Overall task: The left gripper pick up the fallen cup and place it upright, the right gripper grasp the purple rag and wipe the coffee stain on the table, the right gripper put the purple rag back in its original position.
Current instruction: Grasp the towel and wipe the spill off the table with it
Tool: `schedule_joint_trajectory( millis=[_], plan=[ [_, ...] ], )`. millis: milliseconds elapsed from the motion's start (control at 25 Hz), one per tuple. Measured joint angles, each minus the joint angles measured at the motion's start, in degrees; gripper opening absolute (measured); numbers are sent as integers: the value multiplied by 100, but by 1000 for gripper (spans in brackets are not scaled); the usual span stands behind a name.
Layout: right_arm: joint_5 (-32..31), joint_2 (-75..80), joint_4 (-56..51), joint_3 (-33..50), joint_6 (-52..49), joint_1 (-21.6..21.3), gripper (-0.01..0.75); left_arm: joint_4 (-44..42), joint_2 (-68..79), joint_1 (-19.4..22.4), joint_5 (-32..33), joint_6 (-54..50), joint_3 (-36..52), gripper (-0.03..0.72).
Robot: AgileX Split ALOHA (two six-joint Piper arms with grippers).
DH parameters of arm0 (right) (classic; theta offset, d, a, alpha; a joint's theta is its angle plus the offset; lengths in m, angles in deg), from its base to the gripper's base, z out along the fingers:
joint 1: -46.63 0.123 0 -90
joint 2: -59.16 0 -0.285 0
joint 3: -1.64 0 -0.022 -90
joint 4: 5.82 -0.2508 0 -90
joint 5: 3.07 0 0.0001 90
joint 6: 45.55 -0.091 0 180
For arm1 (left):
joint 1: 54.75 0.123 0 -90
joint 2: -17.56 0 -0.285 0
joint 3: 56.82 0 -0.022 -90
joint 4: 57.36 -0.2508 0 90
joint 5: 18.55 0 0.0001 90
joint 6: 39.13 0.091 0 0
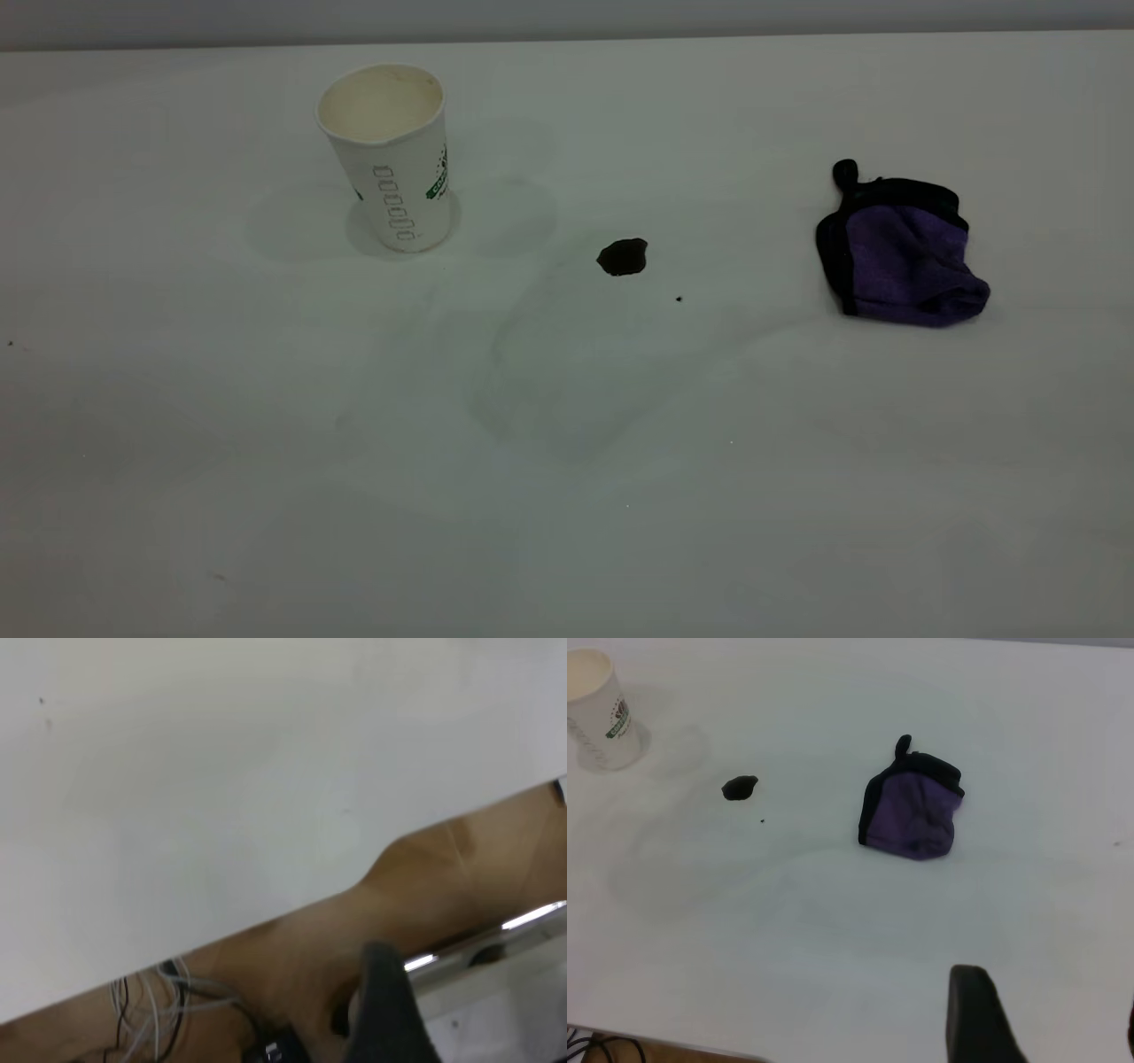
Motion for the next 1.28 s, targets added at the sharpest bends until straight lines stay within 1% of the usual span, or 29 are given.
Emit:
schedule_joint_trajectory(
  millis=[80,160,200,320,440,560,640,840,920,1040,1160,1280],
  plan=[
    [0,0,0,0,0,0,446,0,-136,80,0,0,0,552],
    [0,0,0,0,0,0,446,0,-301,292,5,0,0,552],
    [0,0,0,0,0,0,446,0,-393,421,5,0,0,552],
    [0,0,0,0,0,0,446,0,-711,1003,5,-5,0,552],
    [0,0,0,0,0,0,446,0,-1093,1491,5,-5,0,552],
    [0,0,-6,0,0,0,446,0,-1540,1800,21,-5,0,552],
    [0,0,-19,0,0,0,446,0,-1813,1895,36,-5,0,552],
    [44,16,-166,-12,0,0,446,0,-2059,1919,63,-5,0,552],
    [67,308,-367,-72,30,0,463,5,-2065,1919,70,-5,0,552],
    [426,1155,-647,-207,404,0,519,5,-2070,1919,74,-5,0,552],
    [956,2187,-751,-350,1016,0,574,5,-2070,1919,76,-5,0,552],
    [1546,3352,-1016,-430,1590,0,592,5,-2071,1919,81,-5,0,552]
  ],
)
